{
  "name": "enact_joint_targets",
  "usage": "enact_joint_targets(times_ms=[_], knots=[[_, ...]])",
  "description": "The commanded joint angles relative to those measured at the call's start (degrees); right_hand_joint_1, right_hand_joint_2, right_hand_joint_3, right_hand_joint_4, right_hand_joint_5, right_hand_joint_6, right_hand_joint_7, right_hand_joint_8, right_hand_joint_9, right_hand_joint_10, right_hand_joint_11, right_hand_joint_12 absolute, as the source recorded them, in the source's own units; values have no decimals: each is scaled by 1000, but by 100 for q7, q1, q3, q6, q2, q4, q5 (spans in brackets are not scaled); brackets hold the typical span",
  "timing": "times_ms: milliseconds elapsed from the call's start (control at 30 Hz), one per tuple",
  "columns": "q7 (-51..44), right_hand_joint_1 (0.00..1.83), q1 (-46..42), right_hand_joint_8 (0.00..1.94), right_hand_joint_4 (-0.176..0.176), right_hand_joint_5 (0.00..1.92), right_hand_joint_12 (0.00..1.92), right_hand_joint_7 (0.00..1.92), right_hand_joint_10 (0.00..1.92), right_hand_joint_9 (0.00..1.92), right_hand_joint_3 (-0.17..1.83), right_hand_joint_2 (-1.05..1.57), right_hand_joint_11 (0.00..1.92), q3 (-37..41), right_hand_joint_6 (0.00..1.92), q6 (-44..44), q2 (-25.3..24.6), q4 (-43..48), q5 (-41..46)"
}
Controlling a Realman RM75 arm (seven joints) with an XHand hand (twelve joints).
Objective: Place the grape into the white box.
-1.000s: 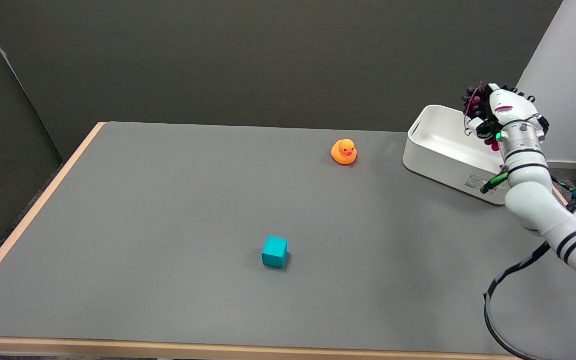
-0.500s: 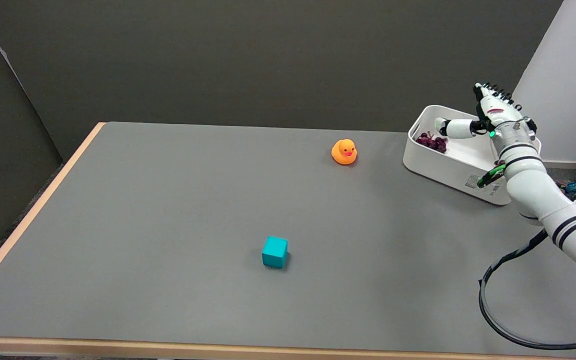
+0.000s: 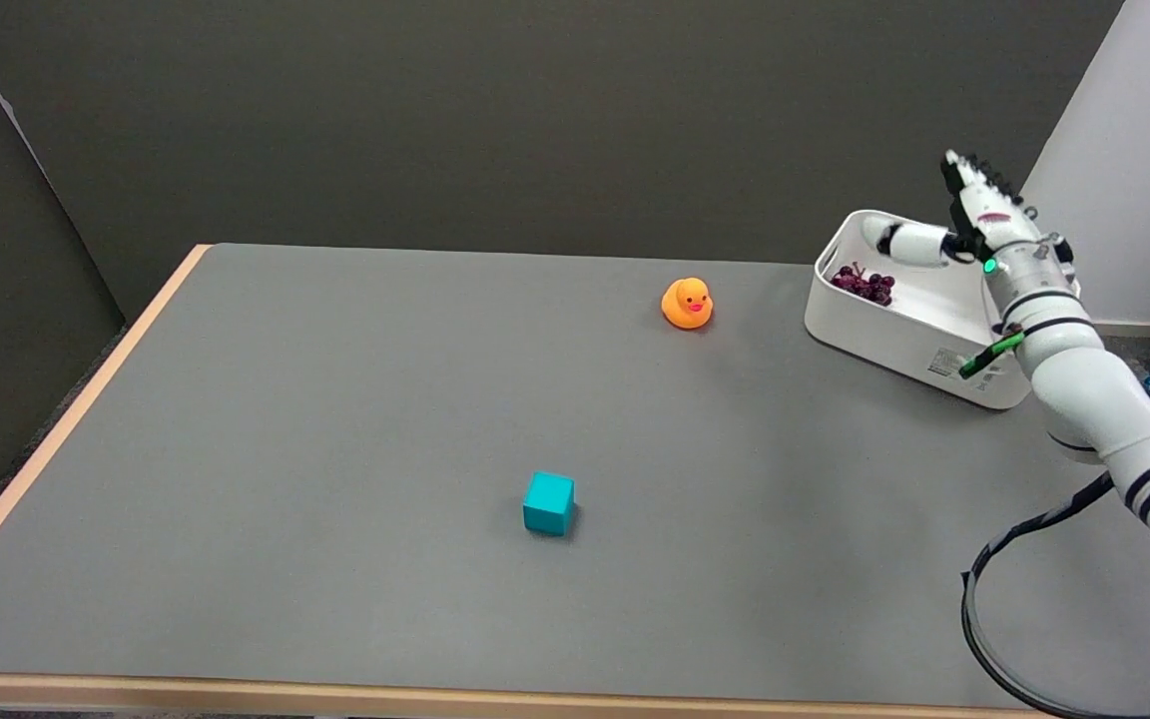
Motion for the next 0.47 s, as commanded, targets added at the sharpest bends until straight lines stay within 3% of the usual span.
enact_joint_targets(times_ms=[33, 133, 467], knots=[[554, 335, -1466, 9, -29, 37, 77, -1, -1, -1, 887, 599, -1, 507, 105, 1121, -76, 4067, -2091], [1307, 331, -1480, 81, -23, 47, 247, 50, 81, -1, 918, 599, -1, 160, 292, 1407, -87, 3936, -2234], [2308, 364, -2309, 181, -47, 73, 477, 53, 198, -1, 923, 623, -1, -63, 356, 2567, -189, 3907, -2210]])
